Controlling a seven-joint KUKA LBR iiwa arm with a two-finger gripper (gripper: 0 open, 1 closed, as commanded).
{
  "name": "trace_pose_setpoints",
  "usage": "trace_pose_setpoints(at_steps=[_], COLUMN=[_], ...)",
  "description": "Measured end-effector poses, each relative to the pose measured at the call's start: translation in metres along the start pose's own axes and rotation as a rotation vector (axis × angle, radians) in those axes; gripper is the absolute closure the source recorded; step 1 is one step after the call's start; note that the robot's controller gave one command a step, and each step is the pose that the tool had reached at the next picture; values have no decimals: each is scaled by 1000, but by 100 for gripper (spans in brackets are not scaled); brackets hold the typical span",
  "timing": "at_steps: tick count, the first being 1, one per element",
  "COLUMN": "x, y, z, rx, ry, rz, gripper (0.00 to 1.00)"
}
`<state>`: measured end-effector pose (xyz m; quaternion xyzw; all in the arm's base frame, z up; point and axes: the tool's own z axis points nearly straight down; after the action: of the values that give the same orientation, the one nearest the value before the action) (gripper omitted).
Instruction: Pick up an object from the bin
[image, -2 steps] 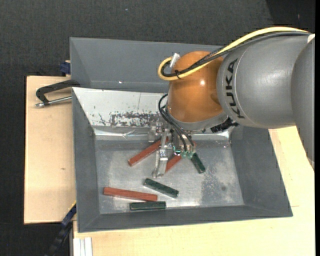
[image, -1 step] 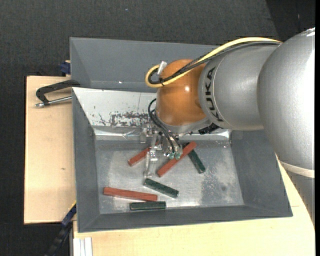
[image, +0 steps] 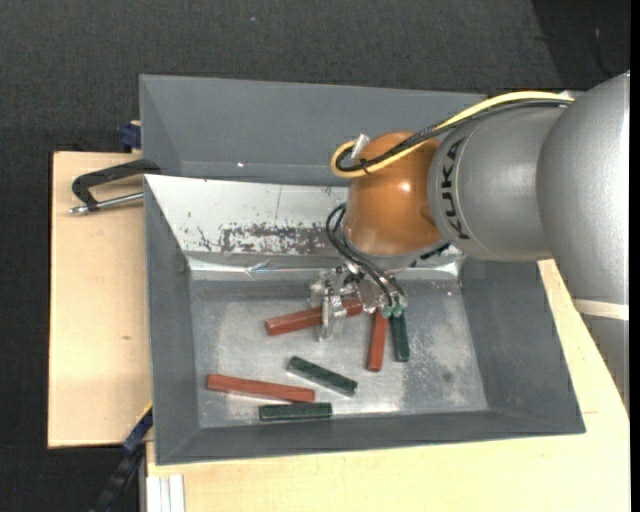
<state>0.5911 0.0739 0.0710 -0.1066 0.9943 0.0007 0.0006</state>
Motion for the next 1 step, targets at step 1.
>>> trace_pose_setpoints(at_steps=[1], x=[0], y=[0], z=[0], rx=[0], ry=[0], rz=[0], gripper=[100])
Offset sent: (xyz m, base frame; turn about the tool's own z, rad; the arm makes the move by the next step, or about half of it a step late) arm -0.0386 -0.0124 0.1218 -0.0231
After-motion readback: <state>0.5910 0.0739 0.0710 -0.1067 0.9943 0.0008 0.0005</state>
